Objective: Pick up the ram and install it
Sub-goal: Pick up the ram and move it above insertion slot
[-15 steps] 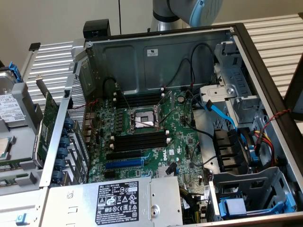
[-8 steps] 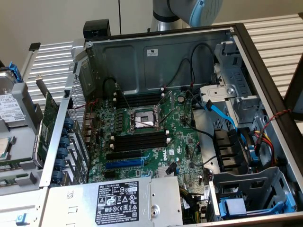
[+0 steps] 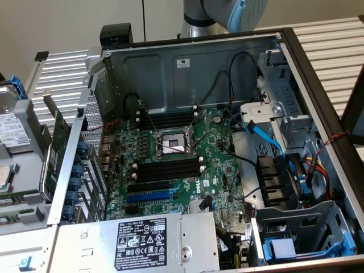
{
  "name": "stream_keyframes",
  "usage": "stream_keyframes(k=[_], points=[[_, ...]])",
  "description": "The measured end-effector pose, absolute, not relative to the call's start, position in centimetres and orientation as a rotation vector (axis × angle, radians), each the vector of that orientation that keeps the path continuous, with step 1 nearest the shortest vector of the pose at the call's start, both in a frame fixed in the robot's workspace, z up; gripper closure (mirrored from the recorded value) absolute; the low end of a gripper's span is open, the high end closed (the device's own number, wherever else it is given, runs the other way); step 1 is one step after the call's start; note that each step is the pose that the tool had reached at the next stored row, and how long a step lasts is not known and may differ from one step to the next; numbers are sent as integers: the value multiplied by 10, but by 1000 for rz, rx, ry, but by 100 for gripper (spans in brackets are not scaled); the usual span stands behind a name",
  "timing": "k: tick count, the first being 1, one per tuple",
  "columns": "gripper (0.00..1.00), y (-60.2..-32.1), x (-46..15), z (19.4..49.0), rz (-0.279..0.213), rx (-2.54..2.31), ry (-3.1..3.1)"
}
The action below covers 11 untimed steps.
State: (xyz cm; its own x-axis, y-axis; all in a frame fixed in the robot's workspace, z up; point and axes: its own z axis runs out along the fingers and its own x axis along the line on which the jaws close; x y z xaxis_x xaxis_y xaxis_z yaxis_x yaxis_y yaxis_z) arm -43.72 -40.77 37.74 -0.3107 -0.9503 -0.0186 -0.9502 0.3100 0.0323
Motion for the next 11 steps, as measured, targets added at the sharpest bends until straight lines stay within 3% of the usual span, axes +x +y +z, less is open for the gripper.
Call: stream_keyframes(k=[11], points=[[89, -408, -439, 377, -58, 2038, -2382]])
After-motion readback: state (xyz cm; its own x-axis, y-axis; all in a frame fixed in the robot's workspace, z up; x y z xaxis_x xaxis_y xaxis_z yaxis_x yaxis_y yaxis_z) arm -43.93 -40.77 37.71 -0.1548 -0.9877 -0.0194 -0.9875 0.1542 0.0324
